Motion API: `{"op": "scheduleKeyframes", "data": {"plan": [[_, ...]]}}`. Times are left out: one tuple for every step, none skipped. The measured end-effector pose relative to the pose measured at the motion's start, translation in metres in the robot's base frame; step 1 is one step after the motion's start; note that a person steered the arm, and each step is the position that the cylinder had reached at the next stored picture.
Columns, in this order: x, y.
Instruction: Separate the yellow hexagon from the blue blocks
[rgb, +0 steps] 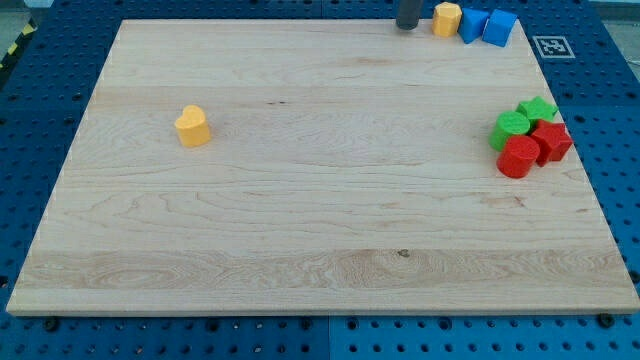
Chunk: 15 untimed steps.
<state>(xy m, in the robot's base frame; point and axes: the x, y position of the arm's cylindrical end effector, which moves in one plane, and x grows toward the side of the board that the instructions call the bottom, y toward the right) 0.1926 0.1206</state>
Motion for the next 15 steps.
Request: {"op": "scheduleKeyframes", "data": {"plan": [[-0.001, -0.001], [-0.001, -0.001], [-0.001, 0.009], [0.004, 0.031], [0.018, 0.042], [0.040, 0.041], [0.060, 0.054], [0.062, 0.122], [0.062, 0.216], [0.063, 0.224], [0.021, 0.224], [0.001, 0.222], [-0.002, 0.219], [-0.001, 0.216], [-0.001, 0.200]]}}
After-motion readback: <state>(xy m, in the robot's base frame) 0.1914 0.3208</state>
